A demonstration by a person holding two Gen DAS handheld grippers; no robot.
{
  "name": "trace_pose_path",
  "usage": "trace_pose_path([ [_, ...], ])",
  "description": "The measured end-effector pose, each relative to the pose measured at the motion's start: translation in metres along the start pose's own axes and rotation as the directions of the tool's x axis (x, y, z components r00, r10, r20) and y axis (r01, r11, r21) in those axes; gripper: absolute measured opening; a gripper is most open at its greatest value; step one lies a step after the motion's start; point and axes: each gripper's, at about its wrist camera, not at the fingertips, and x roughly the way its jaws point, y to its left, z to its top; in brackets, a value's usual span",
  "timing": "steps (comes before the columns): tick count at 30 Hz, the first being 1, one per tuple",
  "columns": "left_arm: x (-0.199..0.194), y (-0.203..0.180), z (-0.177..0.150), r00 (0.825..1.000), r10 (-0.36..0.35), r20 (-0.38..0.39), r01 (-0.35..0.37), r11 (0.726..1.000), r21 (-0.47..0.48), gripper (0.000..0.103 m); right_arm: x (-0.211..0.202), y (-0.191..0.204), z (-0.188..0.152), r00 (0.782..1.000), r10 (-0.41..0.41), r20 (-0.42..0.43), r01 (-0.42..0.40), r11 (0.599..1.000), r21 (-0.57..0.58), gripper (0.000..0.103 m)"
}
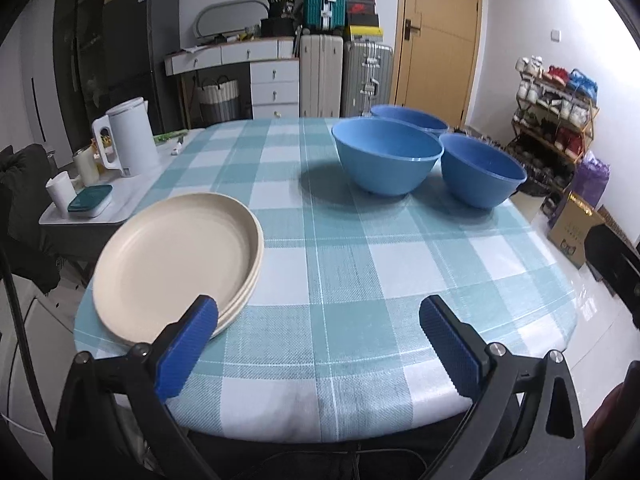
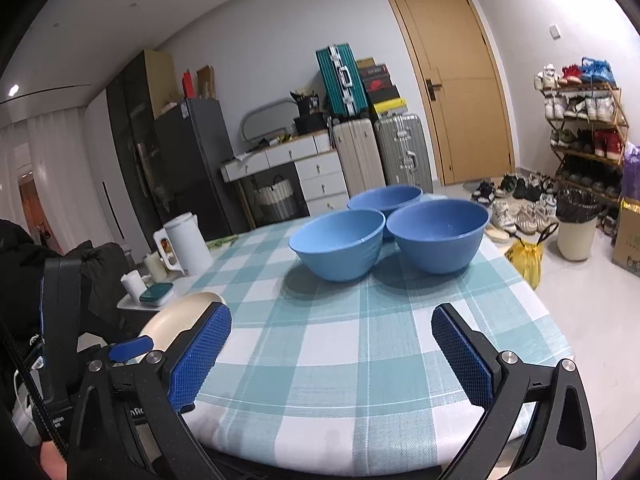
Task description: Organize plates and bowls
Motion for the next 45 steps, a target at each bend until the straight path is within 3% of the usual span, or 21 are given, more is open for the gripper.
trace_pose_path([
  [8,0.040,-0.008,0.005,0.997,0.013,-0.077,-0.011,0.999,0.034,0.102,0.054,-0.025,-0.001,0.997,0.014,-0.075,-0.009,0.998,0.063,0.102],
  [21,0.066,-0.007,0.020,0.994,0.034,-0.106,-0.029,0.999,0.046,0.102,0.097,-0.041,0.003,0.992,0.046,-0.120,-0.033,0.994,0.109,0.102],
  [34,0.027,-0.002,0.036,0.999,0.001,-0.038,0.000,1.000,0.025,0.102,0.065,-0.029,0.013,0.996,0.035,-0.084,-0.027,0.996,0.086,0.102],
  [39,0.012,0.000,0.040,0.997,-0.049,-0.055,0.049,0.999,0.006,0.102,0.045,-0.027,0.015,0.995,-0.028,-0.091,0.037,0.995,0.091,0.102],
  [45,0.008,0.001,0.046,0.995,-0.075,-0.065,0.075,0.997,-0.005,0.102,0.034,-0.047,0.025,0.990,-0.023,-0.138,0.043,0.988,0.146,0.102],
])
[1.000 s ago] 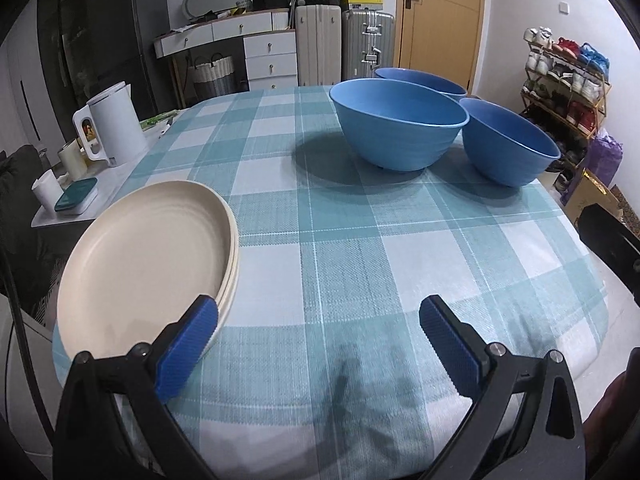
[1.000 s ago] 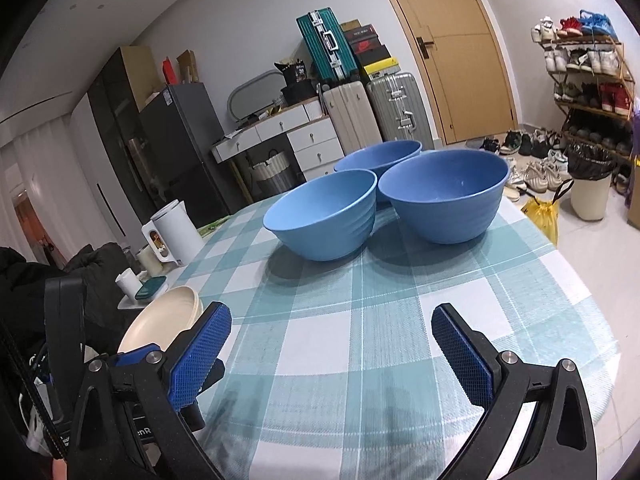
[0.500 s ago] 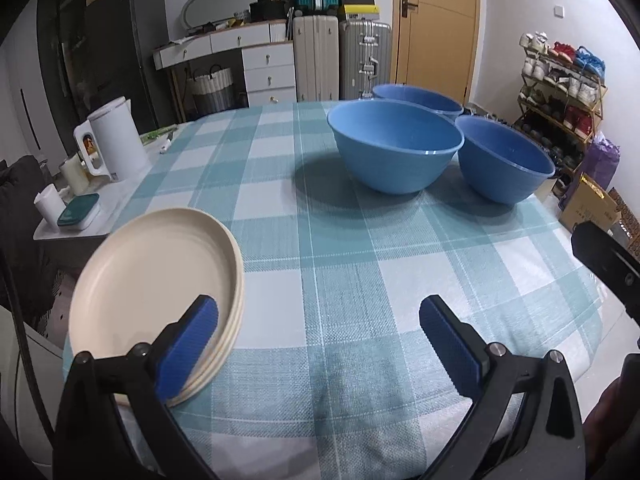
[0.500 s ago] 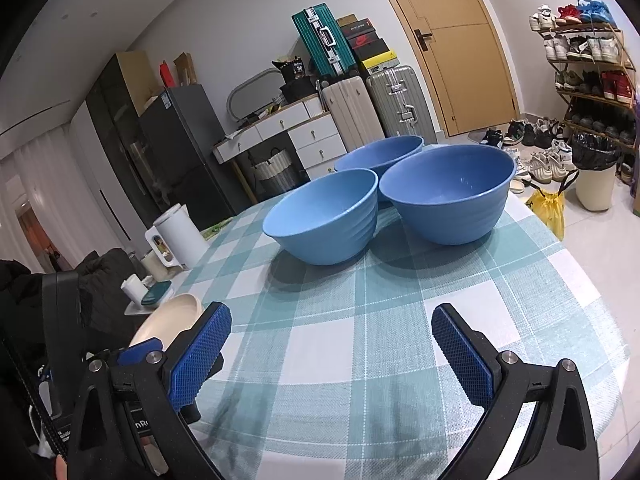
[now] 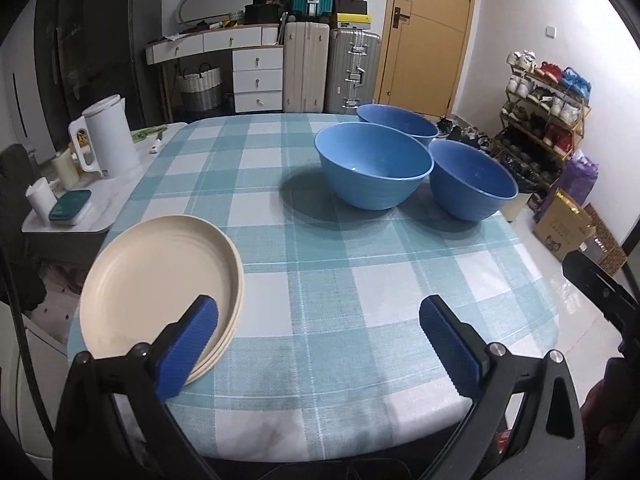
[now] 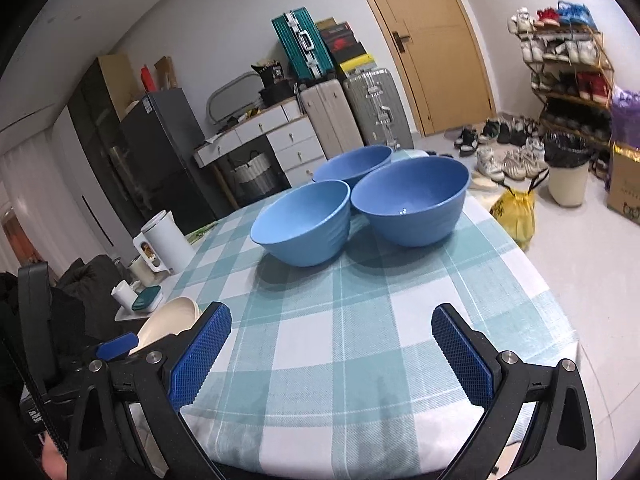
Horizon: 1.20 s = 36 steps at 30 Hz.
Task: Organize plates and bowls
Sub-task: 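Move the right gripper to a blue bowl and grasp its rim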
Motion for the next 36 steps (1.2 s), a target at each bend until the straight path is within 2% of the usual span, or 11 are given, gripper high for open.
trace_pose_path([
  [6,0.015,-0.010,0.013,1.000,-0.019,-0.010,0.019,1.000,0.010,0.102,0.009,-0.027,0.046,0.999,-0.007,-0.034,0.008,1.000,0.025,0.102],
  [12,0.038,-0.033,0.038,0.998,-0.064,-0.022,0.065,0.998,0.027,0.102,0.056,-0.069,0.103,0.992,-0.054,-0.114,0.065,0.993,0.095,0.102],
  [17,0.066,-0.052,0.052,0.995,-0.078,-0.062,0.080,0.996,0.042,0.102,0.110,-0.110,0.139,0.971,-0.129,-0.200,0.155,0.981,0.119,0.102],
  [22,0.092,-0.063,0.059,0.989,-0.093,-0.111,0.097,0.995,0.033,0.102,0.163,-0.151,0.157,0.945,-0.103,-0.311,0.172,0.964,0.201,0.101],
  [24,0.101,-0.068,0.059,0.987,-0.094,-0.131,0.100,0.994,0.037,0.102,0.178,-0.162,0.160,0.937,-0.098,-0.335,0.177,0.961,0.212,0.092],
  [25,0.104,-0.069,0.059,0.986,-0.094,-0.136,0.100,0.994,0.039,0.102,0.186,-0.168,0.161,0.931,-0.101,-0.351,0.186,0.958,0.218,0.082],
  [26,0.107,-0.071,0.060,0.986,-0.092,-0.141,0.099,0.994,0.042,0.102,0.194,-0.172,0.162,0.928,-0.093,-0.362,0.184,0.957,0.225,0.075],
  [28,0.114,-0.074,0.061,0.984,-0.089,-0.158,0.097,0.994,0.044,0.102,0.206,-0.179,0.161,0.917,-0.086,-0.391,0.186,0.956,0.227,0.074],
  [31,0.121,-0.075,0.062,0.981,-0.087,-0.172,0.095,0.995,0.042,0.102,0.220,-0.185,0.154,0.902,-0.065,-0.426,0.180,0.955,0.236,0.056],
  [33,0.126,-0.075,0.063,0.980,-0.087,-0.179,0.095,0.995,0.039,0.102,0.224,-0.187,0.149,0.897,-0.056,-0.439,0.180,0.953,0.245,0.050],
  [36,0.131,-0.079,0.067,0.978,-0.086,-0.191,0.095,0.995,0.040,0.102,0.229,-0.189,0.148,0.890,-0.055,-0.452,0.183,0.952,0.244,0.034],
])
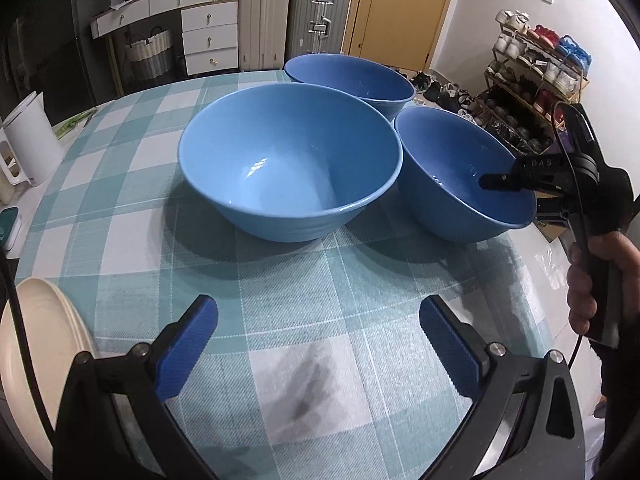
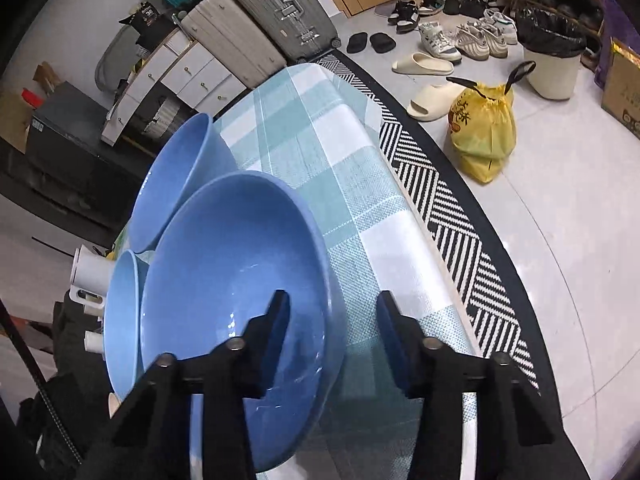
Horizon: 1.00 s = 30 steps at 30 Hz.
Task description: Organize plates and bowls
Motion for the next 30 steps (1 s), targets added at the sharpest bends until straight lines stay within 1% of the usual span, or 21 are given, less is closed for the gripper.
trace_pose_path([
  [1,0.001,-0.001,0.001,1.000,-0.003,-0.002,0.003,1.000,0.002,0.102,0.001,0.000,0.000,1.000,0.001,-0.005,-0.001,1.000,-0.004,0.027],
  [2,0.001,-0.003,0.003,1.000,-0.006,-0.002,0.006,1.000,0.004,0.102,0.002,-0.001,0.000,1.000,-0.004,-0.009,0.004,1.000,-0.008,0.024],
  [5,0.003,-0.008,0.008,1.000,-0.012,-0.007,0.012,1.000,0.002,0.102,0.003,0.002,-0.002,0.999,-0.040,-0.033,0.039,0.999,-0.032,0.021],
  [7,0.002,-0.013,0.014,1.000,-0.023,-0.008,0.023,1.000,-0.002,0.102,0.003,0.002,-0.003,0.998,-0.032,-0.053,0.030,0.999,-0.030,0.020],
  [8,0.000,-0.015,0.018,1.000,-0.028,-0.005,0.028,1.000,-0.005,0.102,0.003,0.003,-0.003,0.998,-0.033,-0.059,0.031,0.999,-0.037,0.017],
  [10,-0.001,-0.020,0.029,0.999,-0.052,-0.008,0.052,0.999,-0.006,0.102,0.001,0.007,-0.004,0.997,-0.047,-0.060,0.043,0.997,-0.058,0.016],
  [13,-0.003,-0.028,0.046,0.998,-0.063,-0.008,0.063,0.998,0.003,0.102,0.000,0.011,-0.003,0.996,-0.061,-0.070,0.056,0.995,-0.078,0.016],
  [15,-0.005,-0.031,0.054,0.999,-0.044,0.005,0.044,0.999,0.011,0.102,0.000,0.010,-0.003,0.995,-0.059,-0.079,0.053,0.996,-0.078,0.015],
  [19,-0.005,-0.030,0.063,0.999,-0.031,0.009,0.031,1.000,0.007,0.102,-0.002,0.007,-0.006,0.994,-0.038,-0.102,0.031,0.997,-0.070,0.015],
  [24,0.004,-0.033,0.062,0.999,-0.010,-0.031,0.011,0.999,0.031,0.102,-0.007,0.005,-0.015,0.991,-0.032,-0.128,0.021,0.996,-0.088,0.013],
  [28,0.012,-0.039,0.056,0.997,-0.019,-0.075,0.022,0.999,0.045,0.102,-0.014,0.004,-0.029,0.988,-0.023,-0.152,0.006,0.994,-0.111,0.013],
  [30,0.011,-0.047,0.051,0.997,-0.006,-0.075,0.011,0.997,0.070,0.102,-0.016,0.003,-0.035,0.987,-0.023,-0.161,0.004,0.993,-0.116,0.013],
])
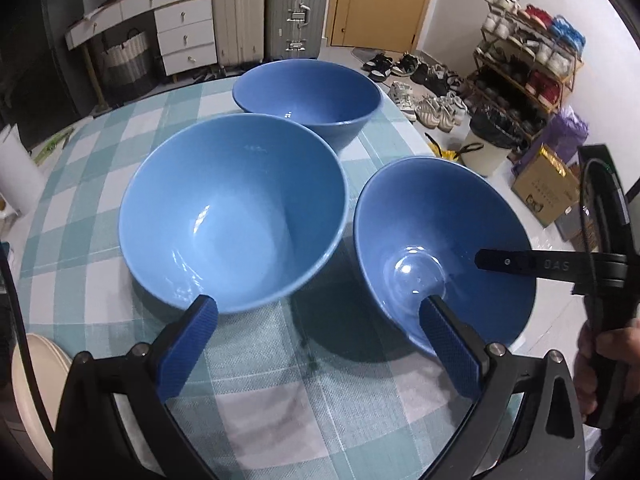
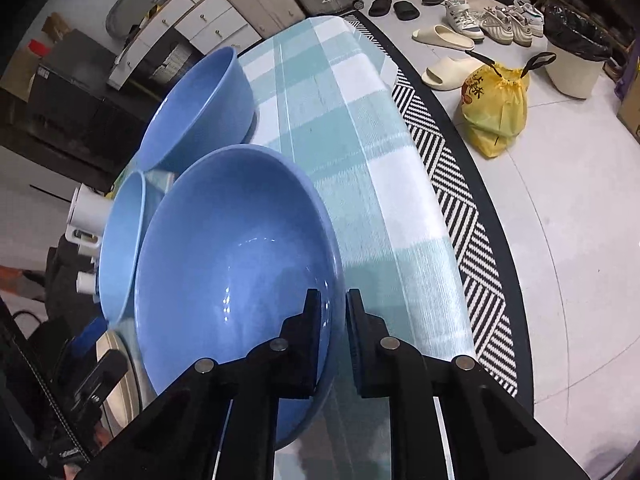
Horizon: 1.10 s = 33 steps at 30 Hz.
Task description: Organize plates and bowls
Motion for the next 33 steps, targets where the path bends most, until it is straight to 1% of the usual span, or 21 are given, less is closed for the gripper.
trace_pose_path([
  [3,0.003,-0.005,-0.007,1.000,-0.018,-0.022,0.018,1.000,0.000,0.102,-0.002,0.001,-0.012,1.000,0.005,-0.019,-0.005,1.000,-0.020,0.013],
  [6,0.004,-0.010,-0.012,1.000,0.004,-0.028,-0.004,1.000,0.019,0.102,-0.004,0.002,-0.019,1.000,0.005,-0.027,-0.006,1.000,-0.027,0.013],
  [12,0.003,-0.018,-0.021,0.999,0.029,-0.019,-0.028,0.998,0.050,0.101,-0.005,0.004,-0.032,0.999,0.006,-0.050,-0.009,0.998,-0.057,0.013],
  [15,0.000,-0.019,-0.026,0.999,0.039,0.010,-0.039,0.998,0.057,0.100,-0.006,0.008,-0.039,0.998,0.012,-0.061,-0.017,0.997,-0.078,0.013],
  [18,-0.001,-0.018,-0.031,1.000,0.018,0.014,-0.019,0.998,0.056,0.099,-0.006,0.010,-0.050,0.997,0.029,-0.077,-0.035,0.995,-0.091,0.013],
  [20,-0.001,-0.018,-0.035,1.000,0.004,0.014,-0.005,0.998,0.057,0.092,-0.006,0.012,-0.055,0.996,0.040,-0.085,-0.048,0.994,-0.094,0.013],
  [24,-0.002,-0.017,-0.043,1.000,-0.016,0.010,0.015,0.998,0.067,0.088,-0.005,0.015,-0.067,0.993,0.057,-0.104,-0.068,0.992,-0.103,0.013],
  [26,-0.003,-0.015,-0.048,0.999,-0.035,0.006,0.035,0.997,0.064,0.075,-0.005,0.017,-0.071,0.991,0.071,-0.114,-0.083,0.991,-0.106,0.013],
  [28,-0.002,-0.014,-0.052,0.998,-0.057,-0.009,0.058,0.997,0.058,0.068,-0.005,0.019,-0.077,0.990,0.078,-0.119,-0.091,0.990,-0.109,0.013],
  [30,-0.001,-0.014,-0.057,0.996,-0.083,-0.020,0.084,0.995,0.058,0.067,-0.006,0.022,-0.082,0.989,0.083,-0.123,-0.097,0.989,-0.112,0.013],
  [32,0.000,-0.015,-0.063,0.995,-0.099,-0.030,0.101,0.993,0.060,0.057,-0.005,0.025,-0.085,0.989,0.084,-0.126,-0.099,0.988,-0.117,0.013],
  [33,0.002,-0.015,-0.065,0.993,-0.107,-0.044,0.109,0.992,0.062,0.054,-0.006,0.025,-0.086,0.989,0.084,-0.124,-0.098,0.988,-0.117,0.013],
])
